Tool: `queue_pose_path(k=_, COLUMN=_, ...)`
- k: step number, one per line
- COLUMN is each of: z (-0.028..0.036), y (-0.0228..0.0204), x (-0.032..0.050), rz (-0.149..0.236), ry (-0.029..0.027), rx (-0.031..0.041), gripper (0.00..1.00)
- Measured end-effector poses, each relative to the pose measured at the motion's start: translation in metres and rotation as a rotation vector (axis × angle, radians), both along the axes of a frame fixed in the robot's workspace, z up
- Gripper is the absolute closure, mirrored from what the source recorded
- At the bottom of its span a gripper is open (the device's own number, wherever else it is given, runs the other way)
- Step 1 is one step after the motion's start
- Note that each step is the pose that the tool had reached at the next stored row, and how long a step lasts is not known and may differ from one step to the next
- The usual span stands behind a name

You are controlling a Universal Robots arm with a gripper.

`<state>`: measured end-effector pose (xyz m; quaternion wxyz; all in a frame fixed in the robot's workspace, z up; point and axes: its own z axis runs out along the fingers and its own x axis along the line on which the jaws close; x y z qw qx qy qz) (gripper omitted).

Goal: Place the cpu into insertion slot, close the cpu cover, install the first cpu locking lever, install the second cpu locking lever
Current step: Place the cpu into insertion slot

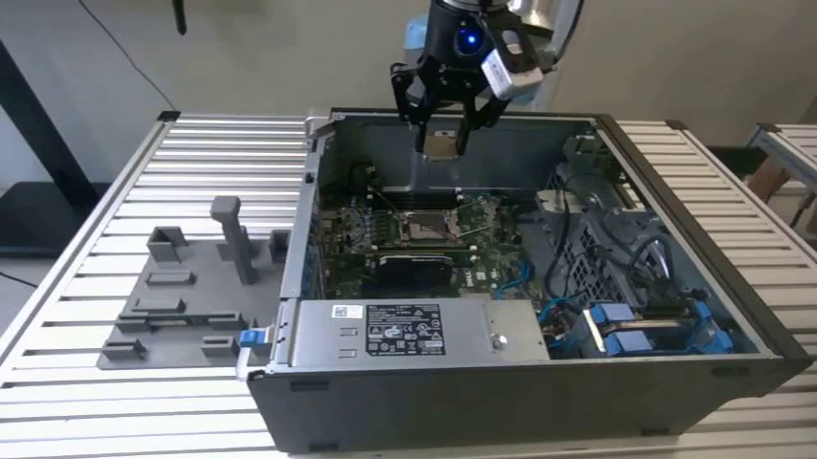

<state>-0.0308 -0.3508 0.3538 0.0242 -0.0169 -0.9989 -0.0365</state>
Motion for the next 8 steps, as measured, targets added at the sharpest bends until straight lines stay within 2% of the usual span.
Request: queue_pose_path(k=8, z=-0.0010, y=0.0000, x=0.0000, rz=-0.025, ry=0.0000, rx=-0.0001, gripper=0.45)
